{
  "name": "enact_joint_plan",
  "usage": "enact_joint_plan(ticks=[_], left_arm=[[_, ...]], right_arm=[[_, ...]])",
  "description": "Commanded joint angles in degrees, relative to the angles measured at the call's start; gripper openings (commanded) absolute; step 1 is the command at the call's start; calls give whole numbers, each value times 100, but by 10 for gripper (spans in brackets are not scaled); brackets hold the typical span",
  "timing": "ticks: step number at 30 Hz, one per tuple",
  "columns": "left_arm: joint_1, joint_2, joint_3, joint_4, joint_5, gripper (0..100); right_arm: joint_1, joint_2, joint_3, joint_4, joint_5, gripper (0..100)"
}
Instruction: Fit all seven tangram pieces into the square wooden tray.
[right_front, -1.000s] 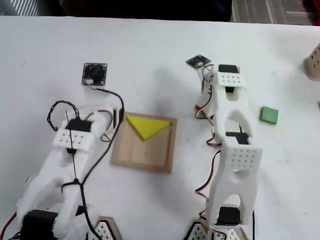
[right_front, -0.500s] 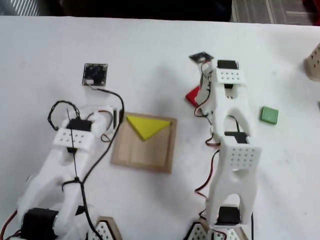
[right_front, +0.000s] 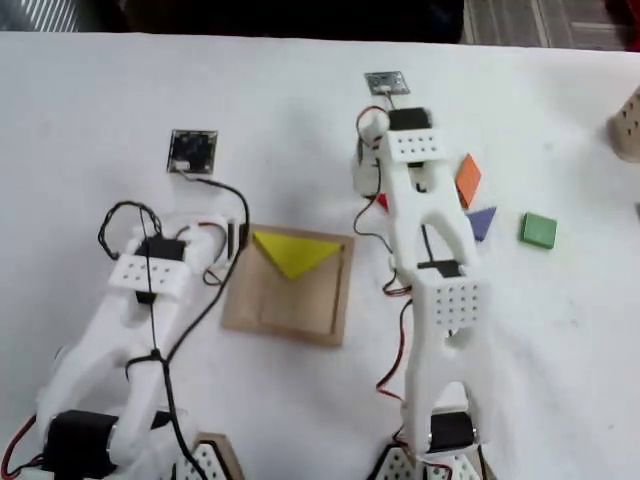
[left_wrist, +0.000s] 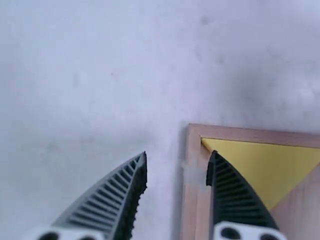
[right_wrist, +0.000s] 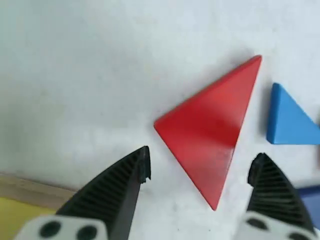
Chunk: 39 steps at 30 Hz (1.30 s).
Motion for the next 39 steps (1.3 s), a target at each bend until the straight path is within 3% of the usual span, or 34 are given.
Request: enact_joint_plan(ticks=[1,22,30,39], left_arm=[[75,-22,-255,-123,-44,207],[75,-22,-255,-114,-44,207],[75,-22,-246,-123,-44,207],[75,-4,-255,-123,-44,207]], right_arm=[[-13,189,-563,-119,-88,312],[66,1877,-2629,215,-123,310],[92,1877,-2629,286,-123,128],[171,1648,-2637,743,-141,121]])
